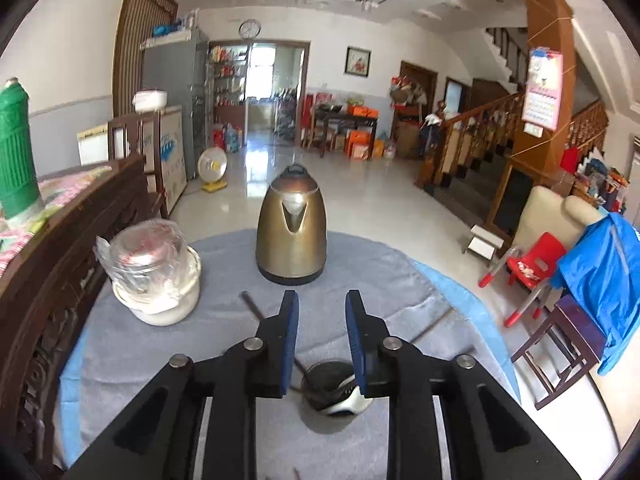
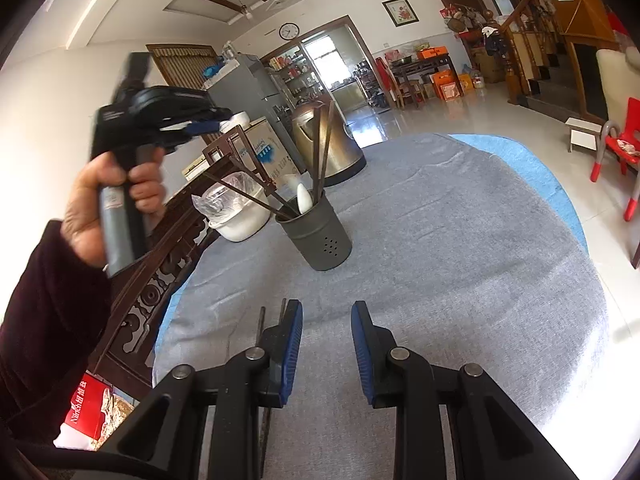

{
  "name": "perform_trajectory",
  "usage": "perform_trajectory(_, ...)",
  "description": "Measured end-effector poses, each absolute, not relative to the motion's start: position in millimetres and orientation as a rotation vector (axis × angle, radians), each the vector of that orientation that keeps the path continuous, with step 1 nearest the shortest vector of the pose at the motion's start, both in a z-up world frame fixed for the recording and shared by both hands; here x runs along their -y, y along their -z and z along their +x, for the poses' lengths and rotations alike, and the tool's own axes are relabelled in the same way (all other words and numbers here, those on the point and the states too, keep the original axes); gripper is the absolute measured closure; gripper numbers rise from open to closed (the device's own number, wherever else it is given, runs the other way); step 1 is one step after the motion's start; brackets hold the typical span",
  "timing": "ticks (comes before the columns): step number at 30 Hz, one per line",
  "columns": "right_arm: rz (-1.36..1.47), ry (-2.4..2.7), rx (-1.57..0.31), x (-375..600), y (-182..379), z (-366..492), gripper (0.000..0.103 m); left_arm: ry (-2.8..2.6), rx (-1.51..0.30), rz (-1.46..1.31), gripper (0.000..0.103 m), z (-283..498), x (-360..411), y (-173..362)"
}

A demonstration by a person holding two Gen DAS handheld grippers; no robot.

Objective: Organize utensils
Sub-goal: 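Open the left gripper to drop the spoon into the cup, then move both open grippers down onto the last two dark chopsticks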

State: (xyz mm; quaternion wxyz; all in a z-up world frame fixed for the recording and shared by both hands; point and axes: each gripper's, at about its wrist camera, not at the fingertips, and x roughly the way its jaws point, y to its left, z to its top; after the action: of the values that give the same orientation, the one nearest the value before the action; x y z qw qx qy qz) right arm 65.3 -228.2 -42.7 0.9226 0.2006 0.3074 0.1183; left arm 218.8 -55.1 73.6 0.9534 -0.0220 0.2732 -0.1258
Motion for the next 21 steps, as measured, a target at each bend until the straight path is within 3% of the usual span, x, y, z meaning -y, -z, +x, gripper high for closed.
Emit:
perform_trajectory(1,0.409,-0.247,-0.628,226,41,64,0.076,0.256,-0.546,-0.035,0.065,208,51,-75)
perform_trajectory(3,0.403,-0.254,-0.618,222,39,62,0.076,0.226,-0.527,-0.001,0.058,177,38,-73)
perform_trajectory(15,0.352,-0.351,-0.622,171,34,34,0.076,-0.001,-0.652,0.074,0.048,40,-15,4)
perform_trajectory(21,0.348,-0.368,-0.614,156,28,5,0.075,-0.08,-0.587,0.113,0.03,-16,-15,1)
